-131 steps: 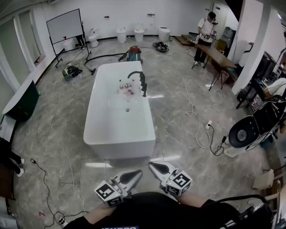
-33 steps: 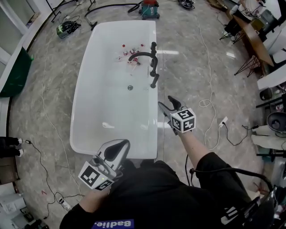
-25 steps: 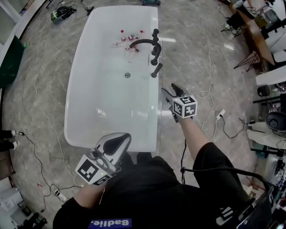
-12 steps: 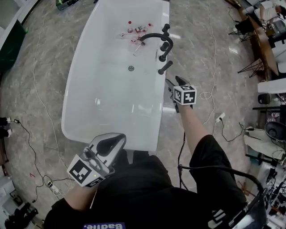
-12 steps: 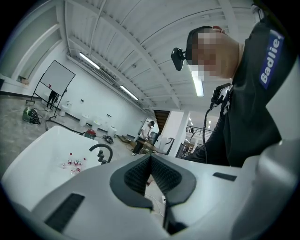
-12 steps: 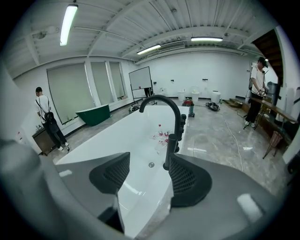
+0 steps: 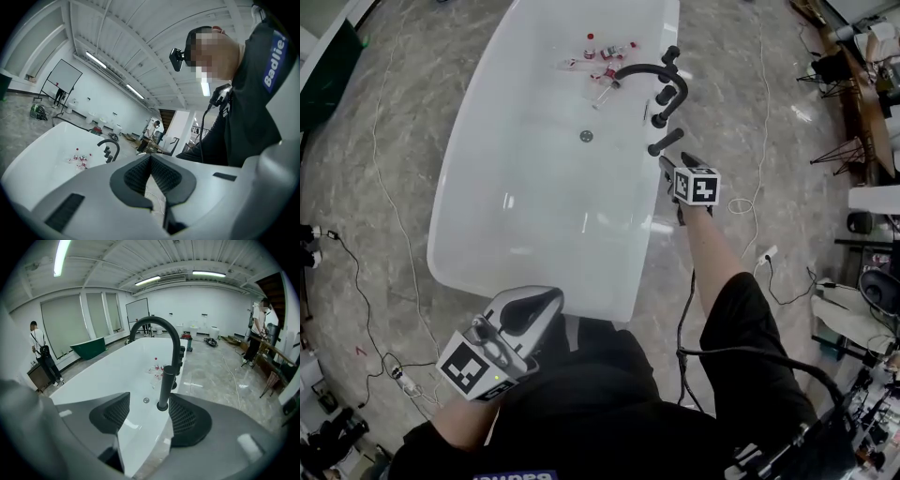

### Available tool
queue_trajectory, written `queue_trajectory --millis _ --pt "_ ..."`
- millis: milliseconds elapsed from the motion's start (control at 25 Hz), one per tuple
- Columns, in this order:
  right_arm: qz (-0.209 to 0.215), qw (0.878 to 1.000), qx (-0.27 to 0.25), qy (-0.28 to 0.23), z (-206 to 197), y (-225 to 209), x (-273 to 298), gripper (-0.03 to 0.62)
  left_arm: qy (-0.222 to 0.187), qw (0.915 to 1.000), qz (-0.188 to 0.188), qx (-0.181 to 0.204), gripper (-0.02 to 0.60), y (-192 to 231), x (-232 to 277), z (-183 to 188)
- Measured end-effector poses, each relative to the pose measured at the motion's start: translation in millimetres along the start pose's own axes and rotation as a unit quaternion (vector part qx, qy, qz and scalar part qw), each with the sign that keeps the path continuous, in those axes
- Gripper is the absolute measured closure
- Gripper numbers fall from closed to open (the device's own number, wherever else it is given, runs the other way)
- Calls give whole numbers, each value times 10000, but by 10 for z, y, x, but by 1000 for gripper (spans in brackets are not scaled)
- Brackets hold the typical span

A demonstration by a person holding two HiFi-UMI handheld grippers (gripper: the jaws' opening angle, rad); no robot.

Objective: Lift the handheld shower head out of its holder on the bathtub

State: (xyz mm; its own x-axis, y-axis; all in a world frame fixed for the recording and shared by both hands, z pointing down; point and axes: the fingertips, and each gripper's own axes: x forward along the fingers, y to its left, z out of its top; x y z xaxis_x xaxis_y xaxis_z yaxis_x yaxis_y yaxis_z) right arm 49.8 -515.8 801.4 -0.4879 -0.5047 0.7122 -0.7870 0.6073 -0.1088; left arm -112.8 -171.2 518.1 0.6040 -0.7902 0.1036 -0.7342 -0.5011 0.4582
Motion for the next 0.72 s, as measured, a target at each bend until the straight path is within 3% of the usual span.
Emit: queue_trajectory --millis 280,480,720 --pt "-30 9984 557 19 -87 -196 359 367 -92 9996 36 -257 588 97 40 -46" --pt "-97 9986 515 28 -26 -259 520 367 -227 9990 109 -379 588 161 106 -70" --pt "-225 9976 659 23 9 -421 689 367 -44 9986 198 -484 588 212 97 -238"
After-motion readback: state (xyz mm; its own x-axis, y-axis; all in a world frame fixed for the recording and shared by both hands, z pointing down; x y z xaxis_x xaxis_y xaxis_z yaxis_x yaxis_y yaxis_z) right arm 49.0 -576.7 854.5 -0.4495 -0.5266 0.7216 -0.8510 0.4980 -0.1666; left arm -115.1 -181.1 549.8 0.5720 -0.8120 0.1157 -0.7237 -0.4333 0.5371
